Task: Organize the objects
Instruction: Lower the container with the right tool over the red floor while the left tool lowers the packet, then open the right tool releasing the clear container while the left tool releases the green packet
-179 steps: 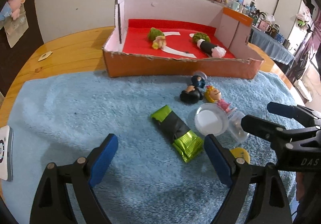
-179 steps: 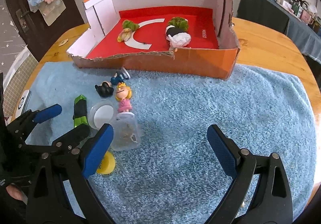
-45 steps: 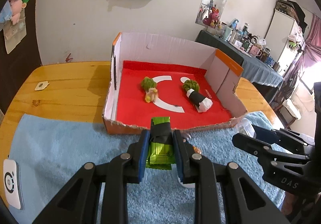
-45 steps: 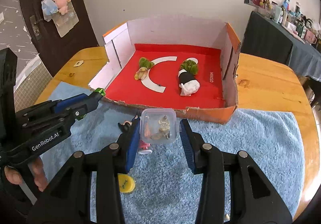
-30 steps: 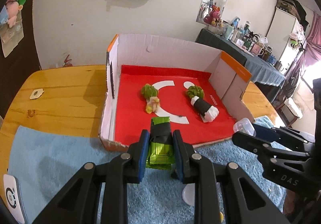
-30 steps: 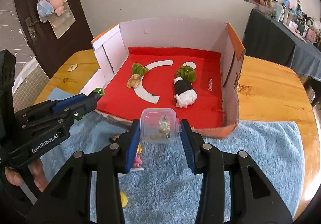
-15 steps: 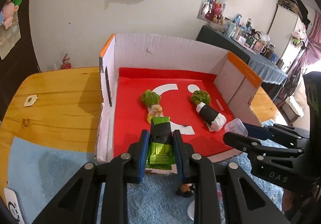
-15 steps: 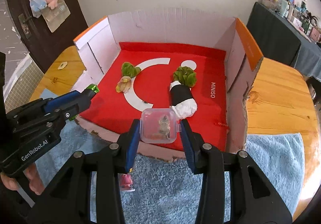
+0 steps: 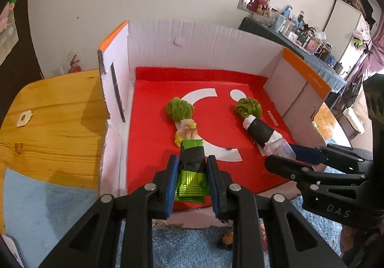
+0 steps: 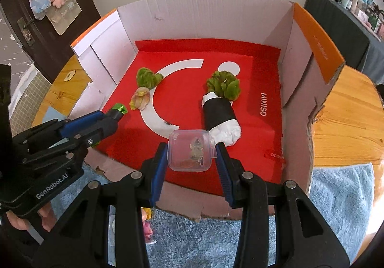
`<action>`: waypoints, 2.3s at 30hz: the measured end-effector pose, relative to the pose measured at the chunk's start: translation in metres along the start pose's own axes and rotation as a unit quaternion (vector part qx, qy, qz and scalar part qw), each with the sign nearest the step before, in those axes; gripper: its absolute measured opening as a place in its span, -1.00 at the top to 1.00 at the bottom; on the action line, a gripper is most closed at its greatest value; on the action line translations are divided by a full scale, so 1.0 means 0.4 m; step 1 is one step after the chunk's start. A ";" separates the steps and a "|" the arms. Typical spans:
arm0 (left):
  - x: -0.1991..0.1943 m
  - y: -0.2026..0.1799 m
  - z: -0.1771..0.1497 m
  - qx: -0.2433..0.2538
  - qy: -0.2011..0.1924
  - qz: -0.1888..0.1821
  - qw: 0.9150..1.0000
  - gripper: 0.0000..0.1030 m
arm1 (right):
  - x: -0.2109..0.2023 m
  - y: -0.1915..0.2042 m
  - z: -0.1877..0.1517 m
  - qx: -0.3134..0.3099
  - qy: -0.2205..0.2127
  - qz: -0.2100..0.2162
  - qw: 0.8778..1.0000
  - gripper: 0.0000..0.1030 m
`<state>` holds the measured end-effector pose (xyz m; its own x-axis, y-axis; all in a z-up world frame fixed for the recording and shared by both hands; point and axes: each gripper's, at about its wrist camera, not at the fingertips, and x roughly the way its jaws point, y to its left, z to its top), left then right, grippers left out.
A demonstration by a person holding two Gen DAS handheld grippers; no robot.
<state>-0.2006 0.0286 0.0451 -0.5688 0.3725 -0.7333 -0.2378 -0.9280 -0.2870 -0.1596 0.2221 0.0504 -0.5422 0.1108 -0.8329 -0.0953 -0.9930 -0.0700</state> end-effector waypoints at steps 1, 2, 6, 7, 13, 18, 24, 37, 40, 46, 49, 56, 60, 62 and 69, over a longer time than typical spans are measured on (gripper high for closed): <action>0.005 0.001 0.000 0.000 0.002 0.000 1.000 0.51 | 0.005 -0.001 0.002 0.001 0.002 0.001 1.000 0.26; 0.010 0.002 0.000 0.000 0.004 0.001 1.000 0.51 | 0.009 -0.003 0.003 0.002 0.003 0.002 1.000 0.26; 0.024 0.002 0.000 0.001 0.010 0.002 1.000 0.51 | 0.028 -0.011 0.004 0.005 0.010 0.002 1.000 0.26; 0.029 0.002 0.000 0.001 0.011 0.003 1.000 0.51 | 0.031 -0.013 0.005 0.006 0.011 0.001 1.000 0.26; 0.049 0.001 0.006 0.001 0.017 0.005 1.000 0.51 | 0.042 -0.028 0.007 0.010 0.005 -0.007 1.000 0.26; 0.062 0.003 0.011 -0.001 0.020 0.008 1.000 0.51 | 0.047 -0.029 0.012 0.007 -0.003 -0.021 1.000 0.26; 0.077 0.006 0.026 -0.005 0.019 0.010 1.000 0.51 | 0.051 -0.029 0.022 0.008 -0.012 -0.033 0.999 0.26; 0.101 0.009 0.044 -0.009 0.020 0.013 1.000 0.51 | 0.062 -0.030 0.041 0.014 -0.019 -0.045 0.999 0.26; 0.105 0.013 0.051 -0.011 0.020 0.014 1.000 0.52 | 0.064 -0.028 0.046 0.014 -0.022 -0.048 0.999 0.26; 0.112 0.013 0.062 -0.013 0.020 0.015 1.000 0.51 | 0.068 -0.030 0.056 0.014 -0.025 -0.056 0.998 0.26; 0.112 0.013 0.062 -0.013 0.020 0.015 1.000 0.51 | 0.067 -0.034 0.055 0.013 -0.027 -0.061 0.998 0.26; 0.122 0.018 0.069 -0.015 0.021 0.015 1.000 0.51 | 0.075 -0.041 0.060 0.014 -0.026 -0.061 0.998 0.26; 0.127 0.020 0.071 -0.015 0.023 0.015 1.000 0.51 | 0.078 -0.045 0.060 0.014 -0.025 -0.062 0.998 0.26; 0.128 0.019 0.071 -0.015 0.023 0.015 1.000 0.51 | 0.077 -0.046 0.060 0.013 -0.024 -0.062 0.998 0.26; 0.129 0.019 0.071 -0.016 0.023 0.014 0.999 0.51 | 0.086 -0.048 0.059 0.010 -0.015 -0.067 0.998 0.26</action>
<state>-0.2541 0.0410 0.0227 -0.5373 0.3463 -0.7690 -0.1961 -0.9381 -0.2854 -0.1962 0.2459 0.0360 -0.5488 0.2432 -0.7998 -0.1854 -0.9683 -0.1672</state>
